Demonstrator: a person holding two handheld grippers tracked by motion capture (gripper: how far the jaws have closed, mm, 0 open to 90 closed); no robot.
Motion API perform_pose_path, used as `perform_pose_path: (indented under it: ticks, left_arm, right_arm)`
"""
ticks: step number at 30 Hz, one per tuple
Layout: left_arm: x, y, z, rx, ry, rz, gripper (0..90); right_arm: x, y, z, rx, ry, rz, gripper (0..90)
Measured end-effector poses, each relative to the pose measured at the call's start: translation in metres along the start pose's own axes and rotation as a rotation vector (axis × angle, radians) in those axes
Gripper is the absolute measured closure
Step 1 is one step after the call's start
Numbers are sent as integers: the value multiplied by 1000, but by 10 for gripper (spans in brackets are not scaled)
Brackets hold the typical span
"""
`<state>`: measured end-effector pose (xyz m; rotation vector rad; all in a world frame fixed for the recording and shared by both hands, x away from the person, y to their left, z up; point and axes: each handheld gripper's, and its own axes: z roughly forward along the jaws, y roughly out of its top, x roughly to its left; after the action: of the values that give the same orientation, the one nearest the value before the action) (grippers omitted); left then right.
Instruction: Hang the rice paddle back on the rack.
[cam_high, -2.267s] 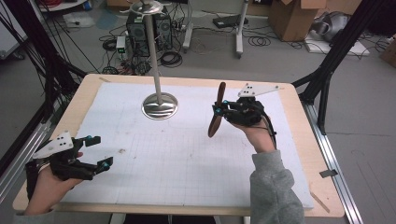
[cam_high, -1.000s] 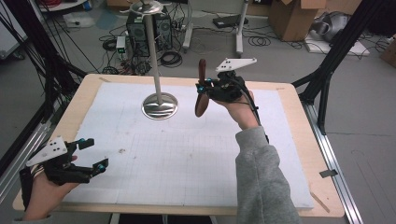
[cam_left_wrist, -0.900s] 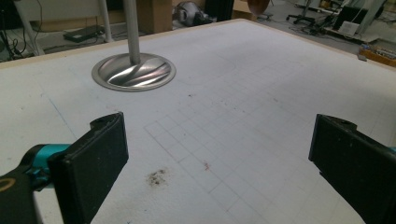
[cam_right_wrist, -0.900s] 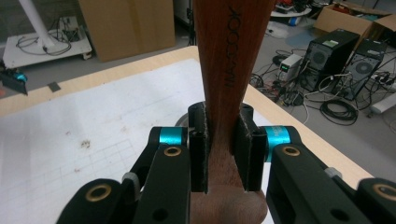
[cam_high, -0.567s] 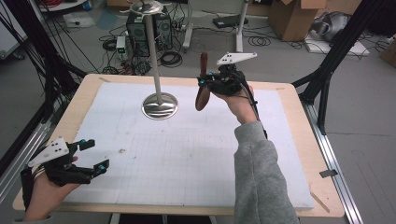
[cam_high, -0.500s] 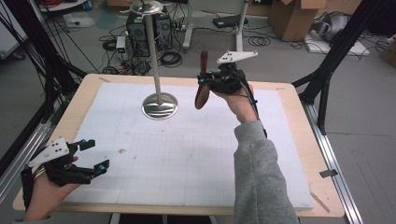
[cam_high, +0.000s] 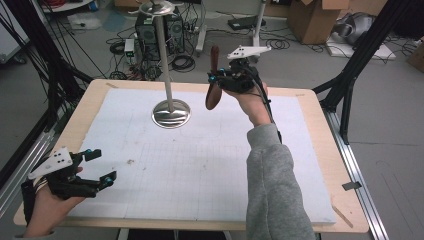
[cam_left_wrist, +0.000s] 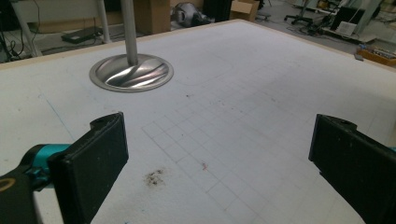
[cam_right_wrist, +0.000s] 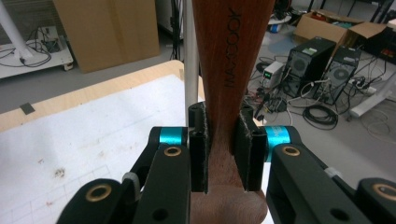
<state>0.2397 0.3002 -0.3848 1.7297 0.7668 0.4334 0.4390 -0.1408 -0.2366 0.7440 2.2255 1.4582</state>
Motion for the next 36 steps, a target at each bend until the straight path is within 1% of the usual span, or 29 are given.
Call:
perform_pose_path:
  ticks: [6,7,8,9,12,13,14,18,20,22,23,26,30,32,33,36]
  left_arm:
    - [1,0,1,4,-10,-7,51]
    - [1,0,0,-1,-12,-4,51]
    - [1,0,0,-9,-4,-1,51]
    - [2,0,-1,-12,-1,5,51]
    - [2,0,-2,-19,-5,-4,51]
    - [3,0,-3,-18,-9,-5,51]
    - [3,0,-3,-15,-13,-6,51]
    - [3,-1,-2,-6,-13,-9,51]
    - [3,-1,-2,-2,-10,-10,51]
    - [3,-2,0,9,-10,-8,51]
    - [3,-2,0,13,-11,-6,51]
    - [3,-2,0,10,-11,-7,51]
    - [5,-2,-4,5,-9,-9,51]
    - [5,-3,-4,1,-8,-14,51]
    - [6,-4,-5,2,-9,-20,51]
    - [6,-5,-5,2,-10,-23,51]
  right_arm:
    - [1,11,8,-16,0,8,776]
    - [1,12,10,-14,6,10,776]
    - [0,14,11,-10,9,14,776]
    - [0,15,14,-10,1,14,776]
    - [-1,17,17,-9,3,19,776]
    - [-2,18,20,-9,-6,23,776]
    - [-3,18,21,-9,-4,26,776]
    - [-6,19,22,-11,-5,34,776]
    - [-8,19,22,-4,-7,34,776]
    - [-12,21,21,-16,-13,52,776]
    - [-13,21,22,-21,-8,56,776]
    - [-13,24,23,-15,-3,53,777]
    - [-10,34,27,-2,32,27,777]
    - [-9,35,28,2,32,20,777]
    - [-8,39,30,13,35,4,777]
    - [-7,42,33,8,41,4,777]
